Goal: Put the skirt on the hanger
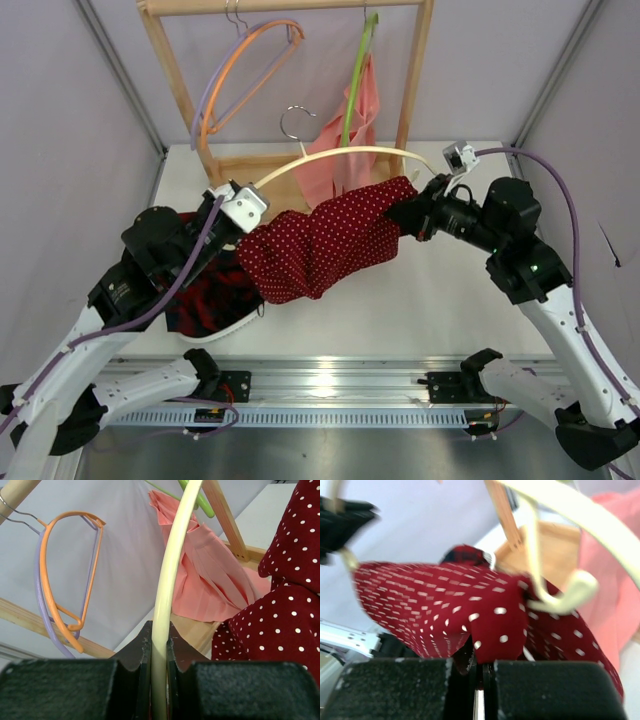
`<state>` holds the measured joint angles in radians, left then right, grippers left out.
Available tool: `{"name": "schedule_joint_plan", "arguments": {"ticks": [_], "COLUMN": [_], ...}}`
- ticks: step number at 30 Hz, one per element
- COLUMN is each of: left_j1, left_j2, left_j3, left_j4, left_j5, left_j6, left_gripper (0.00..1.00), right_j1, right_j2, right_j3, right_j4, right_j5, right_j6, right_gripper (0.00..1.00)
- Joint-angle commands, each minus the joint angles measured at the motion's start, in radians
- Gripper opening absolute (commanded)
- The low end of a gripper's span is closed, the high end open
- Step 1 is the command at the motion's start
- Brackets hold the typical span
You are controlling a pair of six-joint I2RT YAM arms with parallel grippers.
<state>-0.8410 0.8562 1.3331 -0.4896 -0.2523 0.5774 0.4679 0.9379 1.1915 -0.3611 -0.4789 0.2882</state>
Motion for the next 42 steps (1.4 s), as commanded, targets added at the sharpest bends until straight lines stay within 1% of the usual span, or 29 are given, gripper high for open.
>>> {"name": "schedule_joint_plan", "arguments": {"ticks": [1,5,8,13,17,21,29,33,36,38,39,41,42], "left_j1": [0.008,0.008,0.008,0.008,0.008,0.008,0.008,0.008,0.006,0.006,0.008,0.008,0.008], "left_j2": [-0.023,-0.016,-0.025,-0.062,-0.065,-0.08,-0.088,-0.095,-0.088,-0.085,-0.088,-0.089,-0.092], "left_j3": [-0.015,-0.023,-0.041,-0.064,-0.077,-0.098,-0.098,-0.104,-0.106,-0.109,-0.11,-0.109,-0.107], "left_j4": [0.131,0.135,0.164,0.197,0.177,0.172,0.157,0.161,0.16,0.16,0.163,0.169,0.172], "left_j5": [-0.016,-0.042,-0.056,-0.032,-0.031,-0.008,0.004,0.025,0.016,0.008,0.005,0.004,0.007], "left_j6": [0.032,0.055,0.078,0.088,0.113,0.124,0.148,0.144,0.145,0.147,0.148,0.145,0.147], "left_gripper": [0.0,0.0,0.0,0.0,0.0,0.0,0.0,0.0,0.0,0.0,0.0,0.0,0.0], "right_j1": [0.024,0.054,0.067,0.069,0.069,0.064,0.052,0.052,0.052,0.052,0.052,0.049,0.046], "right_j2": [-0.008,0.016,0.042,0.068,0.065,0.071,0.098,0.127,0.133,0.128,0.127,0.108,0.102], "right_j3": [0.104,0.141,0.171,0.174,0.189,0.238,0.269,0.284,0.283,0.293,0.296,0.299,0.299], "right_j4": [0.01,-0.004,-0.048,-0.101,-0.084,-0.107,-0.107,-0.125,-0.105,-0.131,-0.147,-0.197,-0.211], "right_j5": [-0.027,0.003,0.033,0.098,0.1,0.112,0.102,0.097,0.083,0.103,0.12,0.181,0.2], "right_j6": [0.055,0.083,0.088,0.089,0.12,0.103,0.121,0.16,0.192,0.177,0.166,0.128,0.114], "right_gripper": [0.0,0.0,0.0,0.0,0.0,0.0,0.01,0.07,0.08,0.11,0.18,0.27,0.4]}}
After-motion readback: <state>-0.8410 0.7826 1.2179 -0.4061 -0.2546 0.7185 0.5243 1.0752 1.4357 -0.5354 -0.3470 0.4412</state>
